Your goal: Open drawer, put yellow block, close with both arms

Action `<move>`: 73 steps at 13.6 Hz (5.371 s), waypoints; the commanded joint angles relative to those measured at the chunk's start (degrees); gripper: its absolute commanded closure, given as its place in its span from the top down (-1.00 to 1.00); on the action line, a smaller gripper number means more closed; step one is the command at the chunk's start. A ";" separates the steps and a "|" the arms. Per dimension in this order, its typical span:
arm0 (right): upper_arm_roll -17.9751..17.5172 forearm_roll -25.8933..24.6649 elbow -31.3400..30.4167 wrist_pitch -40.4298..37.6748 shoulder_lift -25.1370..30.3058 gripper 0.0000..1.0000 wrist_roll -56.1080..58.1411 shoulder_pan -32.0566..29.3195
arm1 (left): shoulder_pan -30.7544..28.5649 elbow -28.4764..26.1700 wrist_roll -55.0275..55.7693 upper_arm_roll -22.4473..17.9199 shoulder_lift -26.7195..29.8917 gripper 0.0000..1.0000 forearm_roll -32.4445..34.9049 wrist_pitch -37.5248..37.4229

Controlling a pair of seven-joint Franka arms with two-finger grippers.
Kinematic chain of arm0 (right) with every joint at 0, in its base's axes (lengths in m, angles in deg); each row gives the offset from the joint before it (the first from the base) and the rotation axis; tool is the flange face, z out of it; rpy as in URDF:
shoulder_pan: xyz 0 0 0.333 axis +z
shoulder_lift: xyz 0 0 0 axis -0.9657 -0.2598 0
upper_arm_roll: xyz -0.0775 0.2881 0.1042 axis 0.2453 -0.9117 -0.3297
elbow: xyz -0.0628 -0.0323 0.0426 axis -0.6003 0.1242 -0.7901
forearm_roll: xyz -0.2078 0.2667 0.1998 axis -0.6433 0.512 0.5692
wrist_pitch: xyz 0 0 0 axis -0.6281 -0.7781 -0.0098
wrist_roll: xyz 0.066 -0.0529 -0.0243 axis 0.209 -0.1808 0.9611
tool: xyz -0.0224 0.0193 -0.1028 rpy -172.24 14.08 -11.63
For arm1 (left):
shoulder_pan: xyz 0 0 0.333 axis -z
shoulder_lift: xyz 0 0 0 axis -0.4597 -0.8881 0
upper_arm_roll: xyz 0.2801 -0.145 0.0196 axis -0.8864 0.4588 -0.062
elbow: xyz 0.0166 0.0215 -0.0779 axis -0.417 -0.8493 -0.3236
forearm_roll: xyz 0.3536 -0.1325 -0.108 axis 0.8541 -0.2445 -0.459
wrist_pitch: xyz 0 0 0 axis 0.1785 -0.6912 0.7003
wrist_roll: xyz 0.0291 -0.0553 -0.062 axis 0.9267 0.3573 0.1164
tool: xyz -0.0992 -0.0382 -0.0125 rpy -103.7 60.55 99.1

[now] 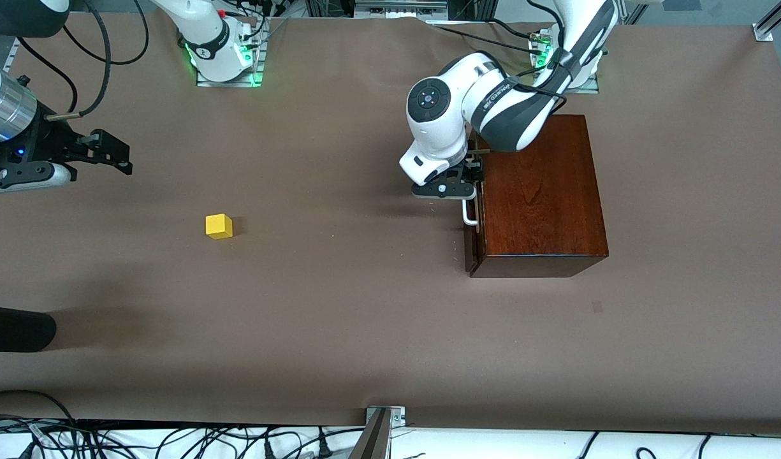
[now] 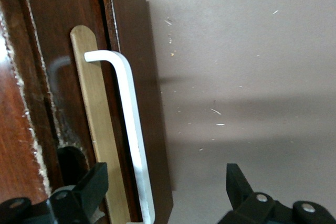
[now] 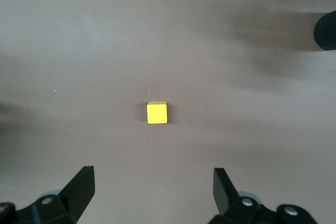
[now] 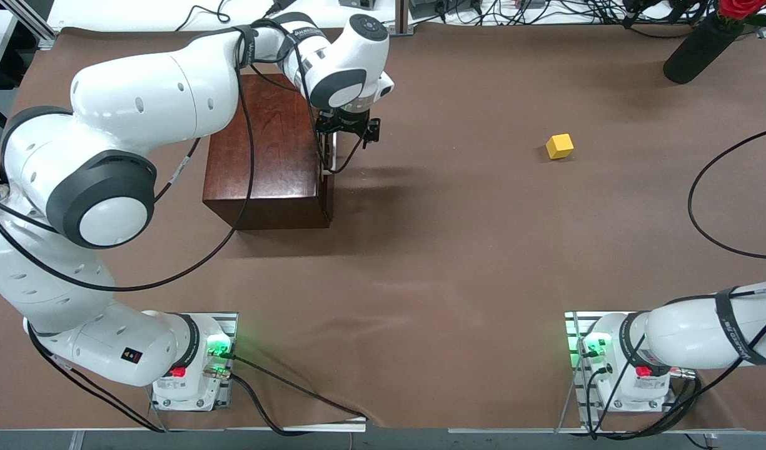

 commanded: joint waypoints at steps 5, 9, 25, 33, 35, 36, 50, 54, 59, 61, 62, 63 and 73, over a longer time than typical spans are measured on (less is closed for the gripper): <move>-0.29 0.04 1.28 -1.27 -0.55 1.00 0.36 -0.45 | 1.67 -2.00 5.21 0.09 -1.98 1.00 5.33 3.05; -0.29 -0.05 1.28 -1.27 -0.55 1.00 0.36 -0.45 | 1.75 -2.00 6.26 0.09 -3.22 1.00 7.87 3.23; -0.29 0.04 1.28 -1.27 -0.55 1.00 0.36 -0.45 | 6.58 2.04 14.52 0.17 -7.17 1.00 12.54 4.02; -0.29 0.04 1.28 -1.27 -0.55 1.00 0.36 -0.45 | 8.70 7.93 14.87 0.17 -10.78 1.00 9.46 10.52; -0.29 0.04 1.28 -1.27 -0.55 1.00 0.36 -0.45 | 8.79 9.69 15.66 0.17 -11.30 1.00 7.46 10.52; -0.29 0.04 1.28 -1.27 -0.55 1.00 0.36 -0.45 | 8.87 10.91 15.67 0.17 -11.74 1.00 6.39 10.52; -0.37 -0.13 1.37 -0.57 -0.55 1.00 -0.16 -0.18 | -8.14 14.61 -13.47 1.67 8.89 1.00 -8.10 -15.29; -0.46 1.71 1.19 4.69 -2.66 1.00 0.36 -0.09 | -20.89 15.05 -30.44 1.84 12.69 1.00 -8.91 -18.21; -0.64 0.48 1.19 4.44 -10.82 1.00 1.85 0.00 | -23.30 8.93 -45.23 -10.60 21.54 1.00 -15.58 -18.49; -0.64 0.48 0.14 4.97 -12.50 1.00 4.74 -0.09 | -18.57 5.57 -45.77 -20.26 24.19 1.00 -18.82 -18.04; -0.64 0.65 -1.08 5.93 -13.20 1.00 4.75 -0.09 | -18.03 3.21 -45.68 -21.61 25.59 1.00 -19.19 -15.78; -0.73 0.92 -3.62 8.89 -13.38 1.00 4.76 -0.09 | -16.98 -0.20 -44.46 -21.97 28.22 1.00 -19.11 -11.67; -0.99 1.45 -32.19 45.11 -15.49 1.00 2.73 0.61 | -16.88 1.25 -44.10 -23.73 27.54 1.00 -18.75 -12.06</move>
